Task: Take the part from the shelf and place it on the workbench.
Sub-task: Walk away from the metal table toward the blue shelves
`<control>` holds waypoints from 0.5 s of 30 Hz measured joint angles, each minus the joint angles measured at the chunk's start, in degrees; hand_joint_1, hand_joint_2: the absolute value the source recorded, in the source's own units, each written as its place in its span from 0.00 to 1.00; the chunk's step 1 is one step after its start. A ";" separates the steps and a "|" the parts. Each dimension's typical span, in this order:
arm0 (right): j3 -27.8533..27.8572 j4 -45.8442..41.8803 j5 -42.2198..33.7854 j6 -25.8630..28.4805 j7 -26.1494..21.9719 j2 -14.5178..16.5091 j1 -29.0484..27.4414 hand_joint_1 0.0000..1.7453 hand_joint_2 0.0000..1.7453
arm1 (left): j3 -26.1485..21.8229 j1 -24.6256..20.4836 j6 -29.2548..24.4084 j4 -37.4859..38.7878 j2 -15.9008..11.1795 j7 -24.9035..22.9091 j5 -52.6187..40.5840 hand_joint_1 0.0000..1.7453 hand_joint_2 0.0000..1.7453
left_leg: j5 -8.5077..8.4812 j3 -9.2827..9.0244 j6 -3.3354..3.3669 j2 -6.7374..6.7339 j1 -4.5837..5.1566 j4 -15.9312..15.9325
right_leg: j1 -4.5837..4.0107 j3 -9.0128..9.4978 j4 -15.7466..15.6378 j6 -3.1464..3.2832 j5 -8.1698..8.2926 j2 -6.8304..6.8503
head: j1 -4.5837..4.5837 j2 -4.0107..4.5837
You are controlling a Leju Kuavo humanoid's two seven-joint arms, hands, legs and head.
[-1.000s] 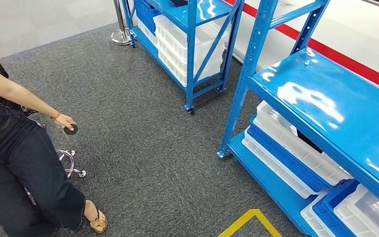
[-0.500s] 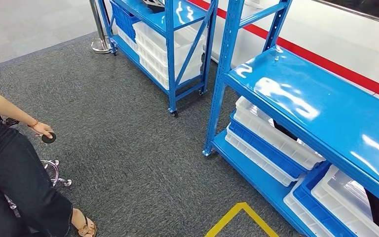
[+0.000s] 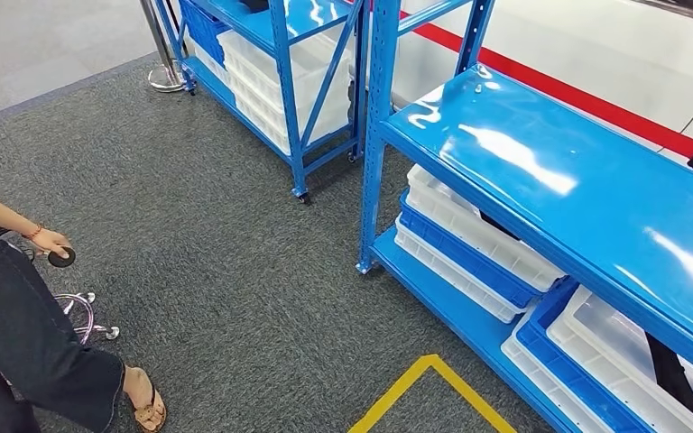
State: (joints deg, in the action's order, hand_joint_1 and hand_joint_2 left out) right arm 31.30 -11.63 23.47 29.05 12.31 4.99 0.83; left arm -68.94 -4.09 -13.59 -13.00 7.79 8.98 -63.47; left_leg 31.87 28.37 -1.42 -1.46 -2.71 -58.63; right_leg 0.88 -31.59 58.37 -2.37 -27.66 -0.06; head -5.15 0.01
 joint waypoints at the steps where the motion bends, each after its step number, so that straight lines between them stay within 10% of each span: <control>1: 0.00 0.00 -0.01 0.04 0.30 -0.05 0.04 0.00 0.00 | 0.03 -0.03 0.06 0.02 0.12 -0.04 -0.13 0.00 0.00 | 1.06 0.70 -0.04 0.27 -0.07 -1.56 | 0.14 0.08 -0.20 0.78 0.07 -0.02 | 0.16 0.00; 4: 0.01 0.00 -0.20 -0.04 1.54 0.20 0.06 0.00 0.00 | 0.28 0.09 0.57 0.11 0.36 -0.37 -0.58 0.00 0.00 | 6.24 6.41 0.39 1.19 0.26 -12.47 | -0.46 0.07 -0.31 2.63 0.01 0.01 | 0.59 0.01; 6: 0.03 0.02 -0.36 -0.36 2.81 0.70 -0.02 0.00 0.00 | 0.56 0.32 1.14 0.17 0.40 -0.74 -1.14 0.00 0.00 | 6.55 9.07 0.68 1.44 0.59 -16.55 | -1.12 0.13 -0.29 2.99 -0.05 -0.12 | 0.63 0.01; 10: 0.27 0.07 -1.20 -0.60 5.56 1.88 0.04 0.00 0.00 | 1.41 0.36 2.31 0.40 0.50 -1.16 -2.69 0.00 0.00 | -0.86 4.47 1.80 1.62 1.15 -4.75 | -1.90 0.41 0.01 2.96 -0.27 -0.51 | 0.67 0.01; 15: 1.68 0.07 -3.44 0.22 6.93 3.04 0.04 0.00 0.00 | 2.76 0.28 3.21 0.54 0.72 -1.17 -4.10 0.00 0.00 | -2.35 3.07 2.65 1.51 1.48 -0.75 | -2.04 -0.49 0.92 2.02 -0.83 -0.58 | 0.66 0.01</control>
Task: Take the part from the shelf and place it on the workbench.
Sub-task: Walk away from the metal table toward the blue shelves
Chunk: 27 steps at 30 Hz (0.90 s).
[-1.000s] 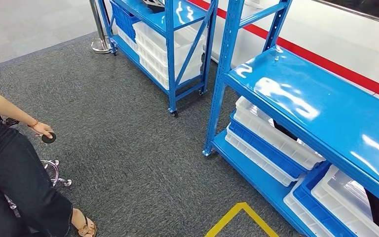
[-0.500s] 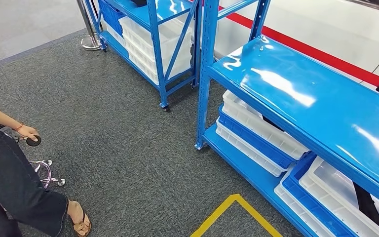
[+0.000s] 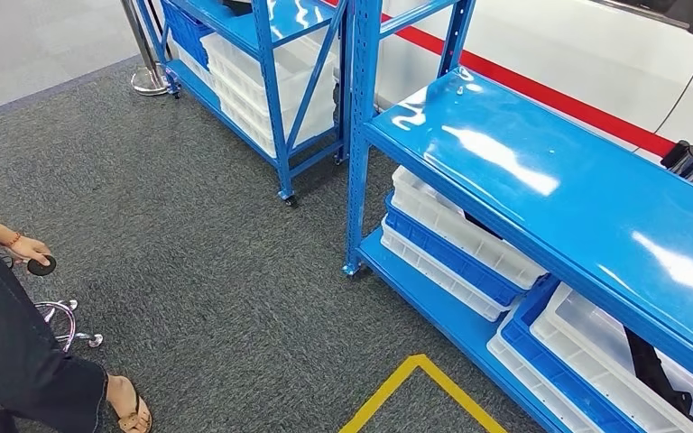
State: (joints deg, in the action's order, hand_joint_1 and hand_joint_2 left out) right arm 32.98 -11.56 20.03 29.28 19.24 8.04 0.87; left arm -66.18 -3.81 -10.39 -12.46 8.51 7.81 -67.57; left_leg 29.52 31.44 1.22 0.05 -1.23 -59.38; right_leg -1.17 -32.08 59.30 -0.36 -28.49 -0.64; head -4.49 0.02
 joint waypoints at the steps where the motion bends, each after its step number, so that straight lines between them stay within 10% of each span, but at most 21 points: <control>1: 0.43 0.00 -0.47 0.29 0.15 0.26 0.01 0.00 0.00 | 0.21 -0.02 0.17 0.01 0.01 0.02 -0.18 0.00 0.00 | -0.28 -0.11 0.31 -0.09 -0.15 0.31 | 0.17 -0.56 1.28 -0.19 -0.75 0.02 | -0.09 0.01; 6: 2.73 0.00 -2.32 1.20 1.09 1.16 0.00 0.00 0.00 | 1.22 0.07 0.93 0.07 -0.05 0.04 -1.04 0.00 0.00 | -0.62 0.00 0.58 -0.50 -0.49 0.70 | 2.03 -7.27 15.25 -1.58 -6.35 0.10 | -0.34 0.01; 9: 3.54 0.00 -2.56 1.17 1.07 1.59 0.02 0.00 0.00 | 1.49 0.08 0.99 0.08 -0.07 0.31 -1.28 0.00 0.00 | -0.43 -0.25 -0.27 -0.51 -0.93 0.68 | 3.46 -3.29 6.76 -4.19 -2.40 0.45 | -0.35 0.01; 11: 3.99 -0.03 -2.63 1.09 0.12 1.76 0.13 0.00 0.00 | 1.58 0.08 1.12 0.09 -0.13 0.60 -1.34 0.00 0.00 | -0.22 -0.48 -1.31 -0.48 -0.99 0.68 | 3.45 -0.23 0.74 -4.73 -0.22 0.66 | -0.31 0.00; 16: 5.41 -0.19 -3.05 1.06 -2.46 1.27 0.40 0.00 0.00 | 2.20 -0.07 1.56 0.24 0.11 1.04 -1.49 0.00 0.00 | 0.71 -0.28 -2.94 -0.46 -1.57 -0.12 | 2.64 0.22 -0.28 -1.78 0.28 0.49 | 0.11 0.00; 21: 6.15 -0.24 -3.33 1.11 -3.05 0.99 0.51 0.00 0.00 | 2.48 0.05 1.59 0.33 0.24 1.12 -1.52 0.00 0.00 | 7.30 7.57 -1.97 -0.19 -0.76 -15.33 | 1.18 0.28 -0.37 0.59 0.18 0.55 | 0.50 0.00; 27: 7.71 -0.26 -4.36 1.60 -4.92 1.02 0.75 0.00 0.00 | 2.50 -0.03 1.66 0.34 0.15 1.28 -1.39 0.00 0.00 | -0.37 1.26 0.80 -0.26 1.19 -1.16 | -0.29 0.62 -0.26 0.81 -0.11 0.28 | 0.44 0.01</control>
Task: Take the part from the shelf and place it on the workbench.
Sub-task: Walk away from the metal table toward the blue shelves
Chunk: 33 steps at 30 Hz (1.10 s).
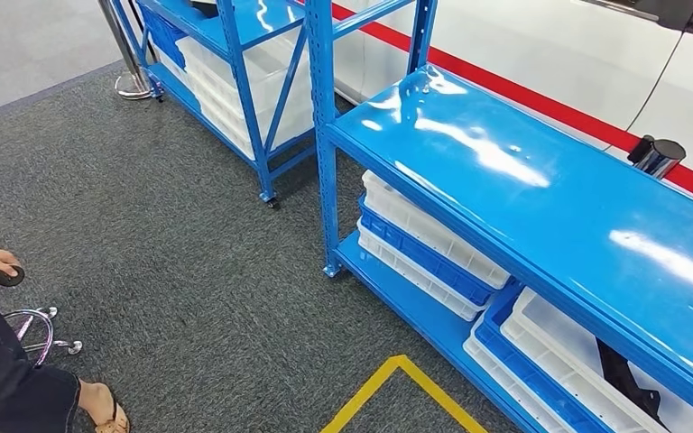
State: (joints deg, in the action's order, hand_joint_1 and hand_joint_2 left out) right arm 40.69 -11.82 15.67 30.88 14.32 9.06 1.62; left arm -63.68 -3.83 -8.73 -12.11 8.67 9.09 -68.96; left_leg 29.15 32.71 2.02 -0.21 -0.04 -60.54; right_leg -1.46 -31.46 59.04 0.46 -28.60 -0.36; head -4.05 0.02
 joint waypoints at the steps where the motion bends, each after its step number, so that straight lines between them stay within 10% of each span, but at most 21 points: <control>1: 0.23 0.00 -0.08 0.14 -0.21 0.03 0.03 0.00 0.00 | 0.00 -0.02 -0.04 0.01 -0.02 0.01 0.09 0.00 0.00 | 0.10 -0.15 0.01 -0.15 0.21 0.44 | -0.04 -0.19 0.01 -0.11 -0.01 0.00 | 0.00 0.00; 5: 0.88 -0.04 -0.02 0.38 -1.38 0.06 0.01 0.00 0.00 | -0.03 0.04 -0.14 0.05 0.19 0.01 0.59 0.00 0.00 | -1.05 -1.19 0.55 -0.93 -0.24 2.47 | 0.10 -1.51 2.38 -0.76 -1.39 -0.06 | -0.04 -0.01; 10: 1.16 -0.07 1.30 0.14 -2.57 -0.23 -0.28 0.00 0.00 | -0.05 0.12 -0.28 0.07 0.32 -0.03 1.19 0.00 0.00 | -1.27 -1.41 0.43 -1.84 -0.80 2.97 | 2.38 -8.20 15.14 -2.55 -5.84 0.03 | -0.10 -0.01; 14: 1.34 -0.12 1.49 0.81 -4.48 -0.11 -0.22 0.00 0.00 | -0.07 0.18 -0.30 0.04 0.23 -0.05 1.18 0.00 0.00 | -0.68 -1.83 -1.49 -1.85 -1.42 2.63 | 4.22 -1.69 1.85 -6.06 -0.12 1.04 | -0.19 -0.01; 16: 2.01 -0.26 0.75 1.93 -5.55 0.22 -0.02 0.00 0.00 | -0.08 0.21 -0.29 0.04 0.16 -0.09 1.08 0.00 0.00 | -0.36 -1.92 -1.70 -1.74 -1.31 2.40 | 4.28 -0.55 -0.25 -5.56 0.63 1.23 | -0.04 -0.01; 20: 3.61 -0.42 0.06 3.40 -6.16 0.46 0.22 0.00 0.00 | -0.08 0.22 -0.27 0.05 0.42 -0.24 0.61 0.00 0.00 | -0.70 -2.12 0.45 -1.60 -1.55 2.74 | 3.82 -0.39 -0.39 -4.88 0.74 0.99 | 0.28 -0.01; 26: 5.65 -0.42 -1.57 3.54 -5.45 0.50 0.59 0.00 0.00 | -0.07 0.20 -0.01 0.05 0.50 -0.47 -0.35 0.00 0.00 | -1.01 -2.43 -0.76 -1.62 -1.93 3.41 | 3.30 -0.42 -0.36 -3.53 0.66 0.97 | 0.31 0.00; 33: 7.53 -0.52 -2.80 3.24 -5.36 0.85 0.76 0.00 0.00 | -0.01 0.09 0.22 0.05 0.53 -0.32 -1.10 0.00 0.00 | -1.60 -3.09 -0.84 -1.95 -1.93 4.88 | 3.36 -0.35 -0.62 -4.16 0.86 0.88 | 0.45 -0.01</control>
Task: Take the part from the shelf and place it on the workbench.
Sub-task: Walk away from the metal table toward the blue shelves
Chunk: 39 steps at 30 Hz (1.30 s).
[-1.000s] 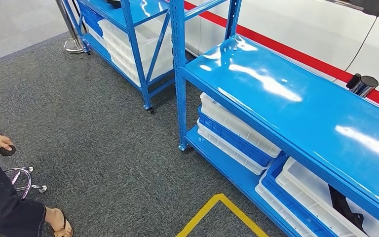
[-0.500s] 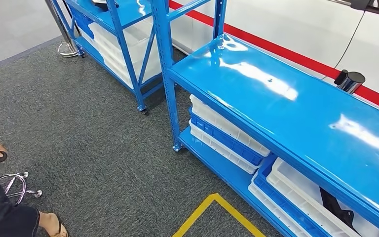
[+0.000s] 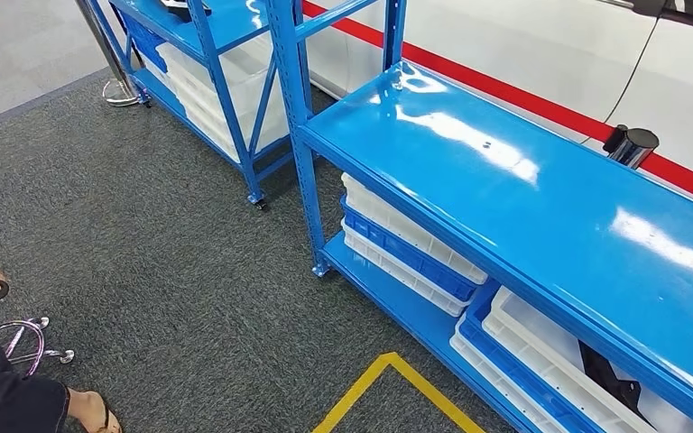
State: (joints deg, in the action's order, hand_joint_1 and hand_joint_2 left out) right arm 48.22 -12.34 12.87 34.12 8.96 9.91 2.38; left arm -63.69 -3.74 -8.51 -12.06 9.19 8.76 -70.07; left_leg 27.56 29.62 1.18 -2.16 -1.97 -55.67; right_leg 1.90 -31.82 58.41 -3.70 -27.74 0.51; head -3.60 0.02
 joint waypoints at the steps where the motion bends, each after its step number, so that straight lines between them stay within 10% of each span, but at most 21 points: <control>1: 0.22 -0.01 -0.09 0.00 -0.15 -0.01 0.04 0.00 0.00 | 0.02 -0.03 -0.01 0.01 0.08 0.09 -0.10 0.00 0.00 | -0.62 -0.53 -0.04 -0.28 -0.15 1.13 | -0.13 -0.53 1.00 -0.03 -0.51 -0.09 | -0.04 0.01; 6: 1.14 -0.03 -0.49 0.10 -0.93 -0.24 -0.13 0.00 0.00 | 0.13 -0.06 -0.02 0.03 0.20 0.22 -0.62 0.00 0.00 | -1.35 -1.28 -0.69 -2.15 -0.58 2.70 | 0.34 -7.45 13.96 -0.62 -5.04 -0.37 | -0.15 0.00; 10: 1.75 -0.04 -0.56 0.16 -1.05 -0.02 -0.12 0.00 0.00 | 0.37 -0.04 -0.04 0.04 -0.03 0.21 -0.72 0.00 0.00 | -0.13 -1.82 -2.89 -3.73 -1.27 1.62 | 1.50 -1.78 1.99 -3.73 0.33 2.67 | -0.32 0.00; 12: 1.95 -0.13 -0.61 0.37 -1.25 0.31 0.08 0.00 0.00 | 0.42 -0.05 -0.12 0.04 -0.34 0.20 -0.76 0.00 0.00 | 0.67 -1.96 -3.95 -4.38 -0.96 0.80 | 1.47 -0.87 0.11 -2.68 0.70 3.74 | -0.07 -0.01; 15: 2.21 -0.29 -0.69 0.66 -1.59 0.31 0.11 0.00 0.00 | 0.49 -0.27 -0.16 0.08 -0.16 0.20 -0.82 0.00 0.00 | 1.59 -2.40 -4.37 -4.28 -1.45 0.42 | 1.16 -1.26 0.77 -0.02 0.36 1.64 | 0.85 0.00; 18: 2.45 -0.38 -0.69 0.81 -1.85 0.38 0.18 0.00 0.00 | 0.58 -0.24 -0.15 0.12 -0.04 0.22 -0.84 0.00 0.00 | 6.91 1.07 -3.53 0.48 -1.48 -7.45 | 0.61 -1.32 0.76 1.68 0.48 -0.38 | 1.35 0.00; 21: 2.76 -0.38 -0.70 0.86 -1.88 0.43 0.28 0.00 0.00 | 0.61 -0.01 -0.16 0.15 -0.05 0.22 -0.84 0.00 0.00 | 10.52 7.21 -1.84 2.07 -0.24 -18.36 | -0.60 -1.41 0.78 2.64 0.56 -2.86 | 1.43 0.01; 25: 3.16 -0.38 -0.70 0.95 -1.95 0.56 0.13 0.00 0.00 | 0.61 0.02 -0.14 0.15 -0.15 0.25 -0.84 0.00 0.00 | 3.39 4.16 1.14 4.72 1.42 -8.72 | -1.53 -1.24 0.82 2.87 0.70 -6.33 | 1.43 0.00; 27: 3.22 -0.38 -0.71 1.04 -1.98 0.73 0.11 0.00 0.00 | 0.63 -0.04 -0.14 0.16 -0.26 0.27 -0.84 0.00 0.00 | 1.66 2.25 1.55 6.27 1.95 -4.27 | -1.77 -1.37 0.87 2.77 0.76 -7.65 | 1.42 0.01; 30: 3.44 -0.38 -0.74 1.26 -2.00 0.76 -0.08 0.00 0.00 | 0.74 -0.33 -0.08 0.21 -0.15 0.28 -0.87 0.00 0.00 | 1.10 1.66 1.36 4.80 2.14 -2.88 | -1.87 -2.05 0.89 2.23 0.96 -8.60 | 1.44 0.00; 34: 3.61 -0.38 -0.79 1.42 -2.14 0.58 0.15 0.00 0.00 | 0.83 -0.20 0.02 0.33 0.04 0.31 -0.90 0.00 0.00 | 0.36 1.22 1.66 1.63 1.78 -1.51 | -2.07 -6.70 9.89 2.32 -3.62 -2.23 | 1.17 0.01; 36: 3.63 -0.38 -0.79 1.42 -2.29 0.48 0.21 0.00 0.00 | 0.82 -0.11 0.03 0.40 0.09 0.30 -0.89 0.00 0.00 | 0.45 1.28 1.58 -0.17 1.73 -1.52 | -1.56 -9.55 15.89 1.76 -5.75 -1.24 | 1.15 0.00; 39: 3.66 -0.38 -0.74 1.42 -2.49 0.27 0.05 0.00 0.00 | 0.83 -0.15 0.03 0.44 0.17 0.30 -0.85 0.00 0.00 | 0.81 0.96 1.01 -2.39 1.46 -1.60 | -0.75 -5.88 9.77 -0.49 -2.99 0.32 | 1.14 0.01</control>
State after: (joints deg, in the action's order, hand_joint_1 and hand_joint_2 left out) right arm 51.88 -12.72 12.14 35.54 6.47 10.18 2.43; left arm -62.86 -3.89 -8.48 -11.62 9.36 9.07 -70.91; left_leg 28.37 30.57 2.20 -4.55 -0.51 -57.27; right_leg 1.15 -37.69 68.18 -4.20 -30.73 0.83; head -2.46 0.02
